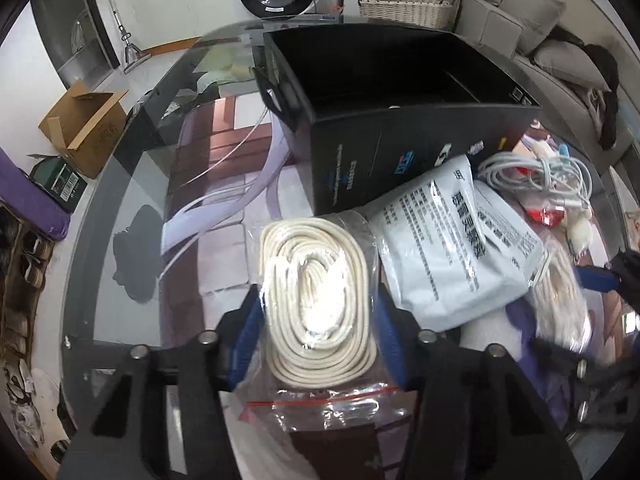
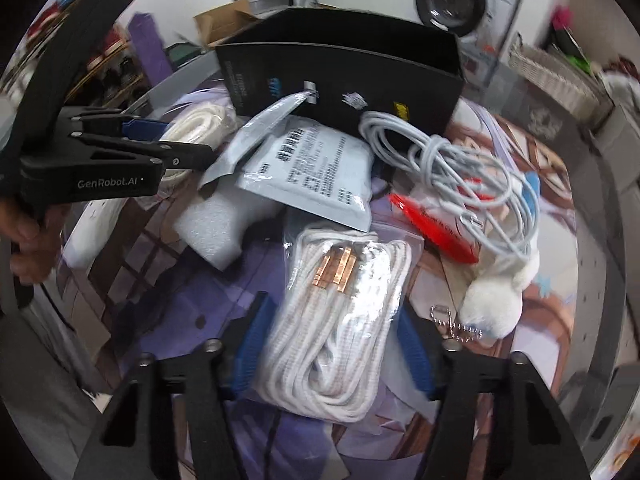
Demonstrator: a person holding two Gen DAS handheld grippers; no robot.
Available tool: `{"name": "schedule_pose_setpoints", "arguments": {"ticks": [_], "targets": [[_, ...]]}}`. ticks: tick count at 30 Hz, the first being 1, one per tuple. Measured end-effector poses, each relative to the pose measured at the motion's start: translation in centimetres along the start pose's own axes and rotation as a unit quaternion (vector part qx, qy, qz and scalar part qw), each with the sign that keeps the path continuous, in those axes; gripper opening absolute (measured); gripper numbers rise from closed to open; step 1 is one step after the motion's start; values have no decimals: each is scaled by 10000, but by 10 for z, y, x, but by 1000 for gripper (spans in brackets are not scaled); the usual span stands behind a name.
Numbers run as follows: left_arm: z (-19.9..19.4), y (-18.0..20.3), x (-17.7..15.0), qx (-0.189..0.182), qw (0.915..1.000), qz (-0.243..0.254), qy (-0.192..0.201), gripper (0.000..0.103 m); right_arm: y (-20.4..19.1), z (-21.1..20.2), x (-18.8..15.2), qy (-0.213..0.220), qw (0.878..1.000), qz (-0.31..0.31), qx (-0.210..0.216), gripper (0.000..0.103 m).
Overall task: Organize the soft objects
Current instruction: 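Lower right tool onto white shoelace bag and close while left tool grasps cream rope bag, then lift both held bags and carry them over the black box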
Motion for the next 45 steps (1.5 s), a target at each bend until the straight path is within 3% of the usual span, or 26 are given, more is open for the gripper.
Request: {"name": "schedule_pose_setpoints", "arguments": {"ticks": [4, 7, 10, 11, 13, 15, 19, 25, 35, 45], "targets": [[-10, 3, -12, -217, 9994, 183, -189, 47, -1, -2, -2, 72, 9997, -235, -96, 49], [-12, 4, -18, -153, 9990, 338, -231, 50, 3, -2, -3, -20, 9999, -120, -18, 49], [-11, 7, -19, -15, 9988, 424, -251, 69, 4, 0, -1, -74, 9999, -123, -62, 50], [-10, 7, -19, 44, 9988, 412, -243, 69, 3, 0, 0, -67, 9998, -148, -78, 51], [-9, 9, -18, 42, 9989, 402, -224, 66, 7, 4, 6, -55, 9998, -179, -84, 51], [-8, 16, -19, -79, 9986, 484, -180, 44, 13, 5, 11, 0, 9996, -284, -79, 47], [-11, 21, -22, -108, 9981, 590, -129, 38, 10, -1, 10, 134, 9992, -376, -82, 39], [-21, 21, -22, -146, 9983, 568, 44, 36, 20, -14, 12, 325, 9992, -248, -7, 37], [-64, 32, -6, -88, 9916, 823, 995, 36, 33, -49, 19, 978, 9951, 125, -48, 37], [-111, 46, -3, -143, 9710, 1108, 2114, 36, 35, -111, 27, 2414, 9694, 415, 138, 37]]}}
Point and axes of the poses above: each gripper's, at about its wrist camera, not at the fingertips, and z roughly the way its jaws point, y to its right, x to its top, the point moved 4 cm from there along z, roughly the way its jaws point, and after that the axes turned 14 degrees about -x, right-handed, at the moved point
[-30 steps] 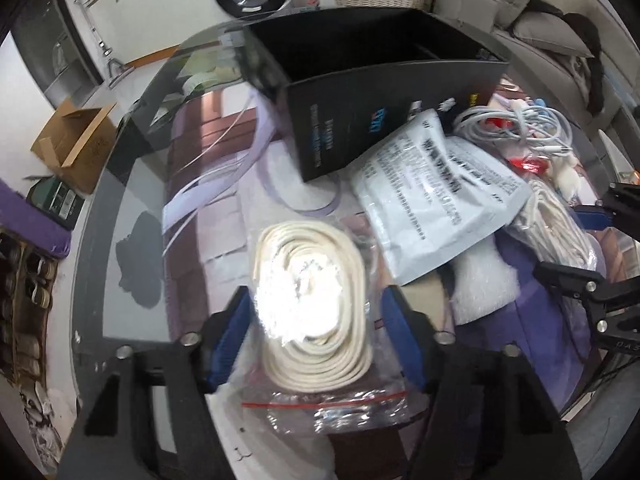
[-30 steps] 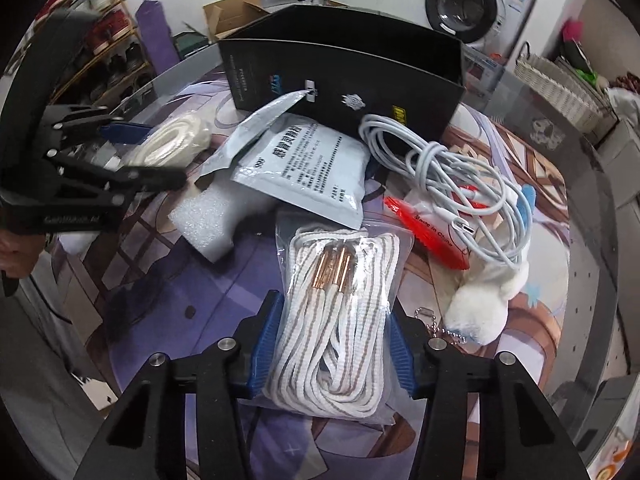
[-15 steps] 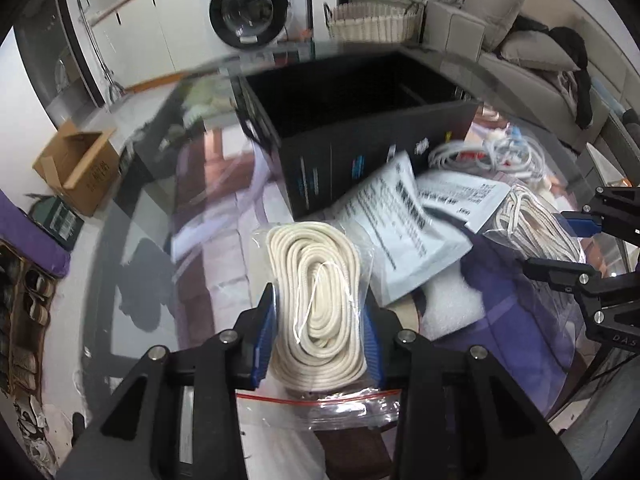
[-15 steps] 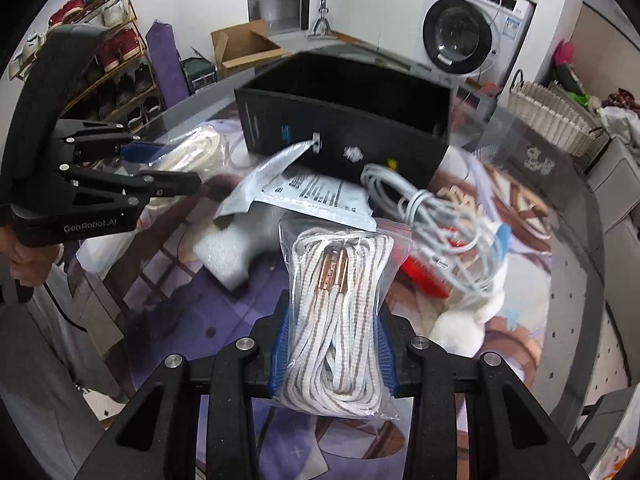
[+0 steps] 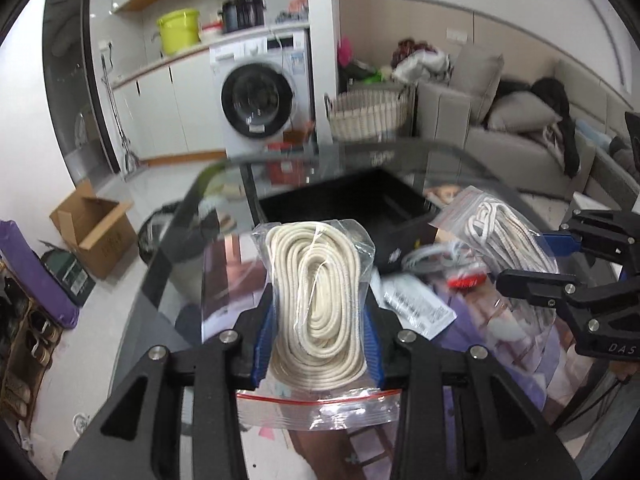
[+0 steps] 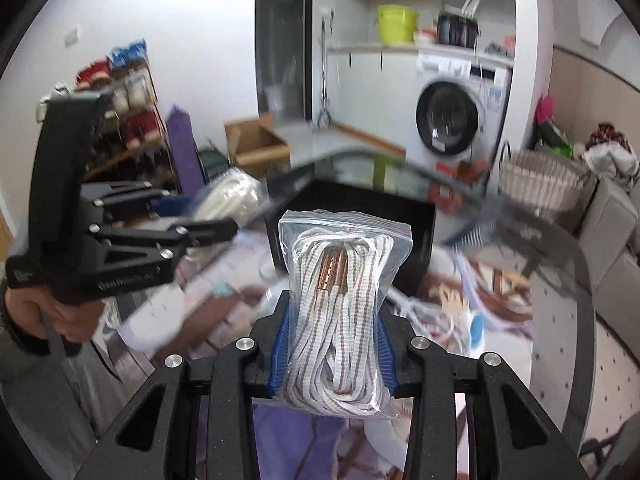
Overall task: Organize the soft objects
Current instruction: 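Lift both held bags and carry them over the black box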
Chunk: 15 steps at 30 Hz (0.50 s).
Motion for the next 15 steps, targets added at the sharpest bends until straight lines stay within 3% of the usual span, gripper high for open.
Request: {"name": "schedule_pose_setpoints", "arguments": {"ticks": [5, 10, 15], "targets": [[-25, 4, 11, -40, 9980, 176, 602, 36, -1, -23, 13, 623, 9980, 119, 22, 37], [-47, 8, 16, -57, 9924, 379, 1168, 37, -5, -59, 22, 1537, 9880, 120, -114, 37], [-62, 13, 20, -98, 9866, 539, 1540, 37, -16, -82, 25, 2002, 9797, -45, -86, 37]]}}
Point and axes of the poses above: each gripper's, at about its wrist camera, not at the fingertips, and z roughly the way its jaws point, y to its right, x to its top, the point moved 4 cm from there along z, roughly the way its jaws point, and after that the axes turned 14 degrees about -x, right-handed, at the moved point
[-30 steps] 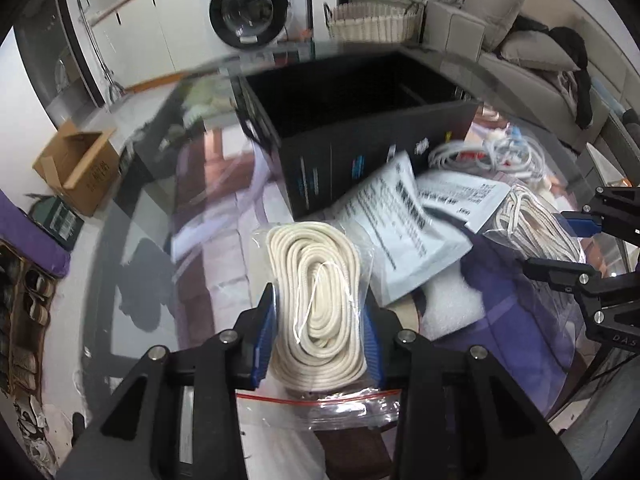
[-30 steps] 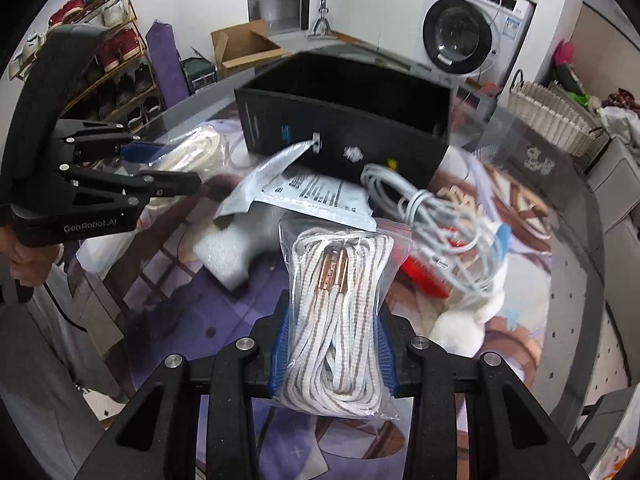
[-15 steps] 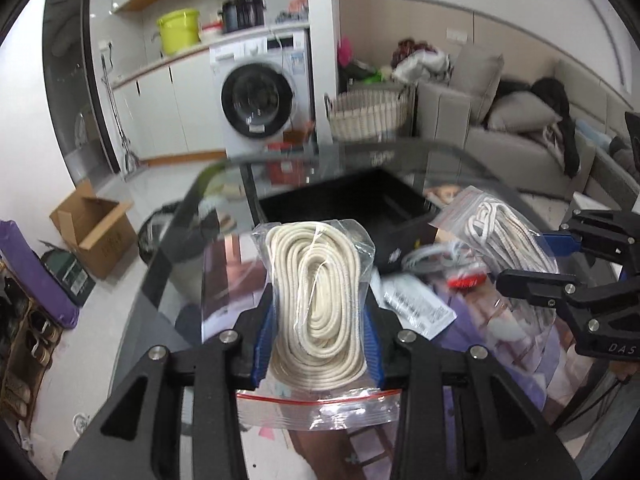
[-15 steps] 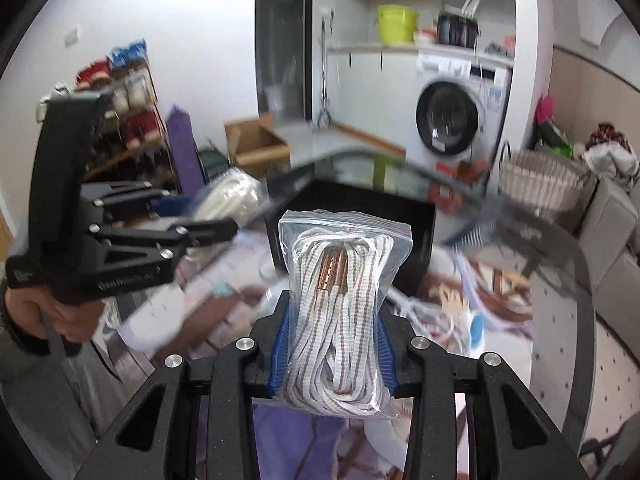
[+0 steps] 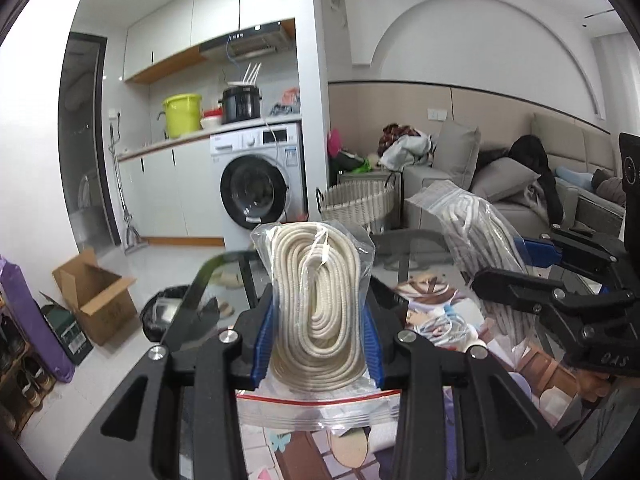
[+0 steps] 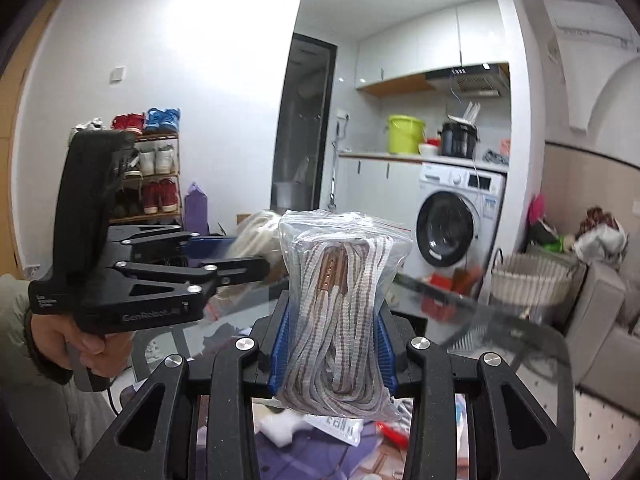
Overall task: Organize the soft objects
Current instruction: 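Lift both held bags and carry them over the black box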
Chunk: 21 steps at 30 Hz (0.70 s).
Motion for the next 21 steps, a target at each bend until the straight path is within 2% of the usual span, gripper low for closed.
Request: {"name": "schedule_pose_setpoints", "arguments": {"ticks": [6, 12, 16, 21], "targets": [[3, -2, 10, -49, 9999, -88, 115, 37, -2, 0, 12, 95, 9999, 69, -11, 37], [12, -2, 29, -1, 9995, -59, 326, 37, 7, 29, 37, 142, 9999, 38, 34, 37], [24, -14, 47, 115, 9985, -63, 539, 37, 17, 49, 56, 255, 9996, 123, -88, 37], [44, -46, 57, 258, 9971, -332, 635, 37, 32, 88, 76, 185, 9988, 410, -211, 37]]}}
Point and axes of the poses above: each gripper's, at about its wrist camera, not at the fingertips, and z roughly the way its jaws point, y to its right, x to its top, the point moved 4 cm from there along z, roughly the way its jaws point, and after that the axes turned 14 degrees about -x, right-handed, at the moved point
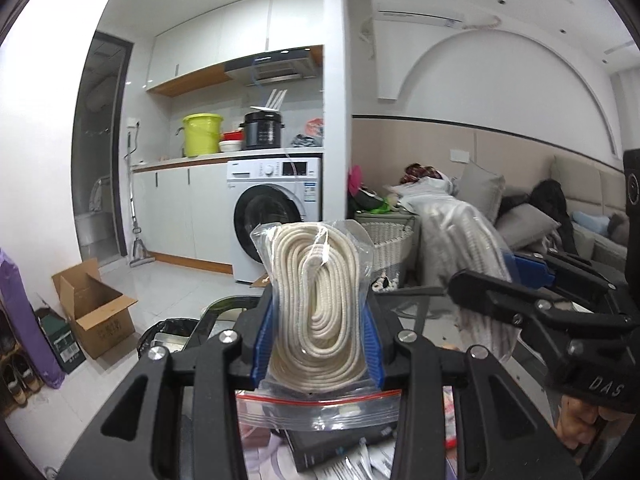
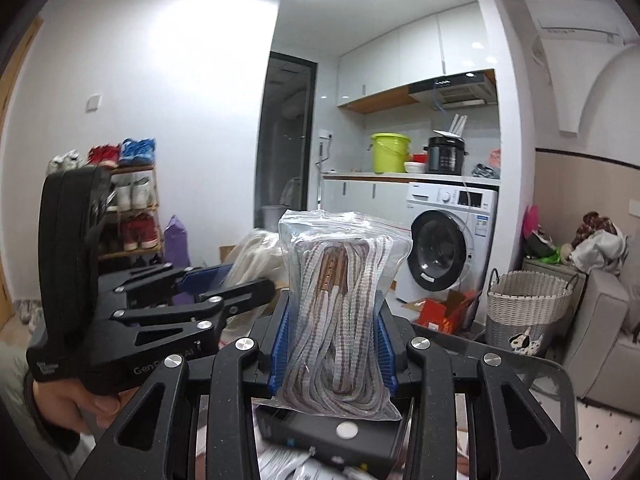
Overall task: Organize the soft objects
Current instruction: 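Lift both held bags and carry them over the black box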
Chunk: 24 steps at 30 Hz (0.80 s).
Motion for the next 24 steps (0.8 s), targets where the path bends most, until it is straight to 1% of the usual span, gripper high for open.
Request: {"name": "schedule_pose_setpoints", "arguments": {"ticks": [3, 5, 7, 10, 12, 14, 16, 19, 24], "targets": [[17, -12, -2, 55, 10000, -21, -76, 37, 3, 32, 2, -133, 9999, 2, -34, 37], [32, -15, -10, 56, 9996, 14, -269, 37, 5, 55, -2, -282, 9996, 27, -55, 37], [43, -18, -16, 93, 9990, -29, -434, 37, 11, 84, -9, -555, 9984, 95, -41, 37], [61, -19, -29, 33, 9968, -152, -779, 37, 16, 115, -27, -942, 9954, 150, -87, 37], [73, -16, -38, 7, 9949, -170, -999, 37, 20, 130, -39, -1105, 9937, 131, -162, 37], [85, -14, -48, -141, 9919, -233, -1241, 37, 26, 146, -53, -1308, 9911, 111, -221, 37], [96, -15, -57, -119, 9889, -278, -1452, 37, 30, 160, -70, -1607, 9867, 166, -201, 37], [109, -11, -69, -135, 9832, -338, -1791, 37, 34, 176, -97, -2121, 9765, 378, -66, 37], [123, -6, -90, -105, 9715, -401, -2332, 37, 34, 190, -125, -2604, 9652, 234, -48, 37]]}}
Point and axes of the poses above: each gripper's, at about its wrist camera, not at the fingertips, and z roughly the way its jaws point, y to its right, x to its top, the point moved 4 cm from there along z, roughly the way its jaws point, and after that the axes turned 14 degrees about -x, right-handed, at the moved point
